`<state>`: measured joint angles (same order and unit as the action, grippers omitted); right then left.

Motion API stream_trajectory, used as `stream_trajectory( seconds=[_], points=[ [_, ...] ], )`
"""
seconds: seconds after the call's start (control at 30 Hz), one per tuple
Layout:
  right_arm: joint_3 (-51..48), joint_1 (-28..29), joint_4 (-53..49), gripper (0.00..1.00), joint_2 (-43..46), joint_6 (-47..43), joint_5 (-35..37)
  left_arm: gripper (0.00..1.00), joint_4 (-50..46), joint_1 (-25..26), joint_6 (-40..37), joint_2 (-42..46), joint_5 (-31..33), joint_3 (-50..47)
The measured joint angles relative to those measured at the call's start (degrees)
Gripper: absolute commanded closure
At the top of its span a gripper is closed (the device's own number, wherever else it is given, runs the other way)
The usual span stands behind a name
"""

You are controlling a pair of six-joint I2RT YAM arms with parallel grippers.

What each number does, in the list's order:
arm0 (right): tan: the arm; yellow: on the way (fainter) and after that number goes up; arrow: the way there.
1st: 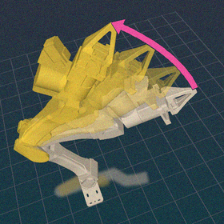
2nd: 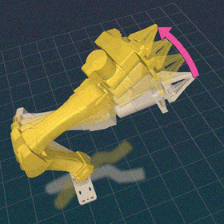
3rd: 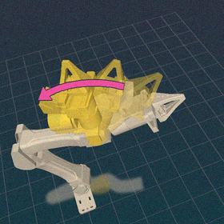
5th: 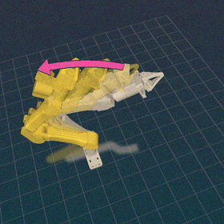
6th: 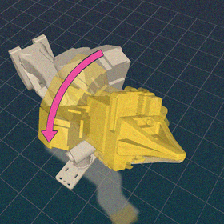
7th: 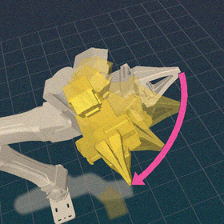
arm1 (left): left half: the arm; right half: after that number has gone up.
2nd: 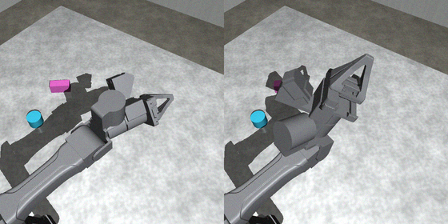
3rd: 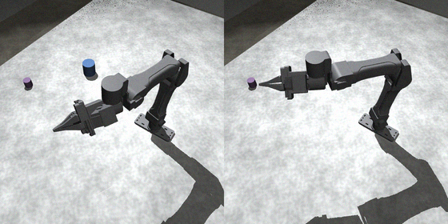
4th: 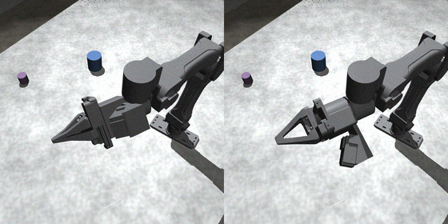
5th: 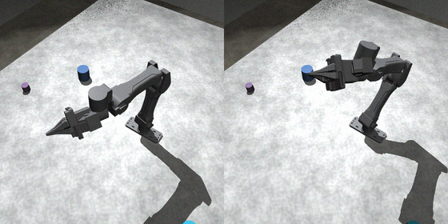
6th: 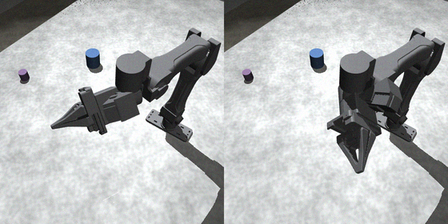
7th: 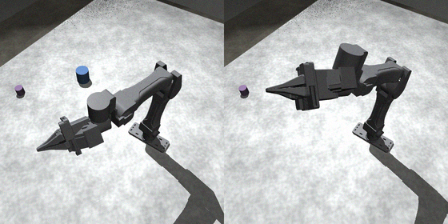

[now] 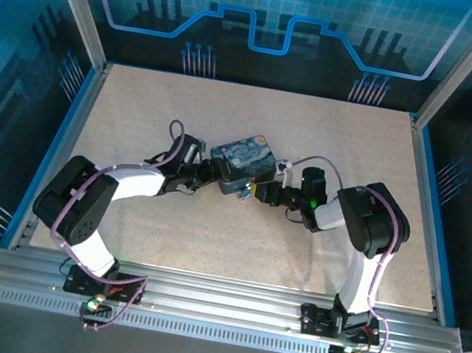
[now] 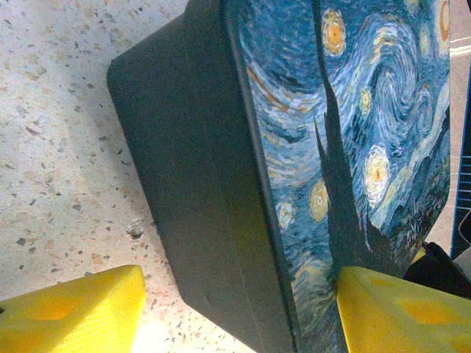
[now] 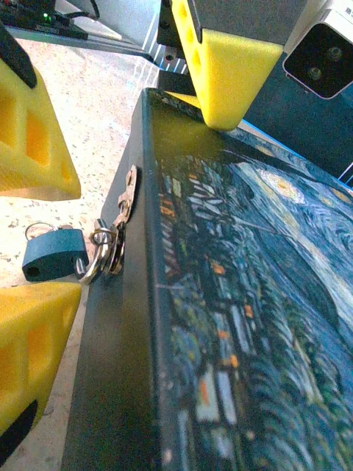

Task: Unlock the padlock with the key

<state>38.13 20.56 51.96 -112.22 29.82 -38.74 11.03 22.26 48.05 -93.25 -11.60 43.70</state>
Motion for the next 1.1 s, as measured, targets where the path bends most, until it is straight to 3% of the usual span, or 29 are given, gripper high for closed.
stream_trajectory(
  seconds=[0.47, 0.73, 1.1],
  points=[
    [2.6, 0.2, 0.3, 0.62, -2.4, 0.2, -1.9, 0.3, 0.0, 0.0, 0.0, 0.0, 0.0, 0.0],
    [3.0, 0.4, 0.6, 0.67, -2.7, 0.4, -2.5, 0.3, -0.2, 0.0, 0.0, 0.1, 0.0, 0.0],
    [3.9, 0.4, 0.5, 0.55, -3.5, 0.2, -3.6, 0.3, -0.4, 0.0, 0.0, 0.2, 0.2, 0.0]
  ],
)
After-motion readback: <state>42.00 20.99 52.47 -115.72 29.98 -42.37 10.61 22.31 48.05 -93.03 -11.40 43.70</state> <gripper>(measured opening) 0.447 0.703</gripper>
